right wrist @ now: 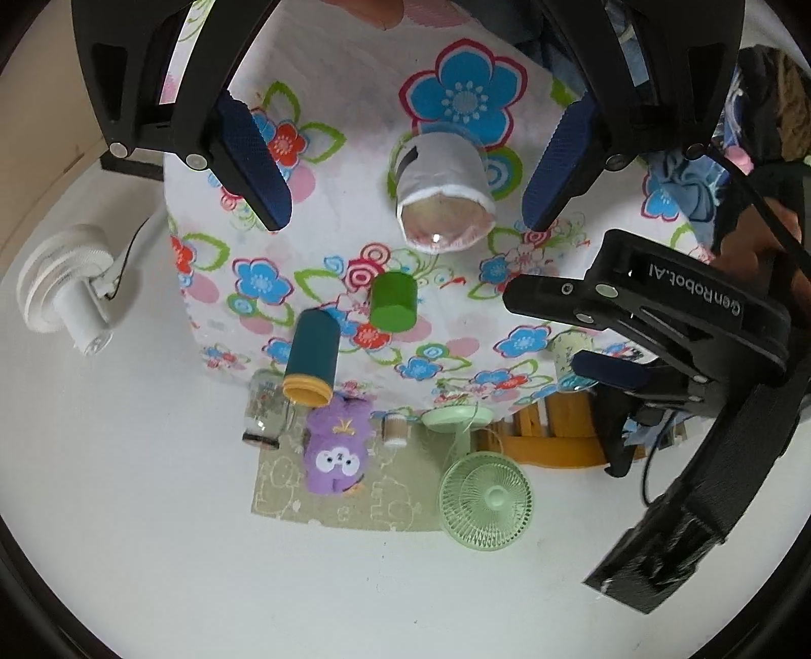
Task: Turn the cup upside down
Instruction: 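Open the right gripper and withdraw it from the white cup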
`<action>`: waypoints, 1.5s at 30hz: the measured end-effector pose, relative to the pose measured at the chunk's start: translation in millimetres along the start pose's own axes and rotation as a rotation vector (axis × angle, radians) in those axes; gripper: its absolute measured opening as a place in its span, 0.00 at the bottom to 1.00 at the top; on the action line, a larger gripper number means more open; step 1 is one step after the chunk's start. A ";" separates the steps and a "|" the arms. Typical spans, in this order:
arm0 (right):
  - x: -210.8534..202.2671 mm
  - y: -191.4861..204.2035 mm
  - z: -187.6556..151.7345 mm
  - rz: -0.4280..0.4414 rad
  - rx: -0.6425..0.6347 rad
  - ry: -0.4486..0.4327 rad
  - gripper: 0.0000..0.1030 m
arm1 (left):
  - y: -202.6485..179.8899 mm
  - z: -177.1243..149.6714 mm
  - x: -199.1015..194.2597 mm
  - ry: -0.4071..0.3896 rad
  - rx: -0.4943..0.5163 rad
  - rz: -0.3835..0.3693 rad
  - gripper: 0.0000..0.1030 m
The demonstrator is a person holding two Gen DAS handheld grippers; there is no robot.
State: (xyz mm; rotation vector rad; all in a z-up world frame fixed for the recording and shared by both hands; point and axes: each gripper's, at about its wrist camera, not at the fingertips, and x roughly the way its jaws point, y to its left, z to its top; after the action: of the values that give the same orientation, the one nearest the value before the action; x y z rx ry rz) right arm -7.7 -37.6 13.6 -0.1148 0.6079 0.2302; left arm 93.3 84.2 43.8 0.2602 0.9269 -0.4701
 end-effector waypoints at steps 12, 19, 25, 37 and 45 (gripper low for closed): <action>-19.7 12.3 28.6 -0.071 0.043 -0.126 0.97 | 30.6 -9.1 -33.6 -0.221 -0.217 0.052 0.98; -31.2 15.9 35.8 -0.100 0.083 -0.173 0.97 | 40.0 -21.6 -62.0 -0.374 -0.292 0.129 1.00; -38.4 18.6 33.5 -0.095 0.134 -0.187 0.97 | 48.9 -36.5 -73.1 -0.447 -0.334 0.193 1.00; -58.9 32.4 36.6 -0.126 0.142 -0.229 1.00 | 44.9 -55.0 -83.5 -0.552 -0.304 0.298 1.00; -54.2 32.7 35.3 -0.128 0.150 -0.210 1.00 | 42.1 -56.7 -79.4 -0.533 -0.284 0.297 1.00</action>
State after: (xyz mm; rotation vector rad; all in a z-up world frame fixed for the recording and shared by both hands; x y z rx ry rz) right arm -39.5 -9.6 72.3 0.0156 0.4058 0.0703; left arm 33.7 166.0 76.3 0.0059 0.4134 -0.1148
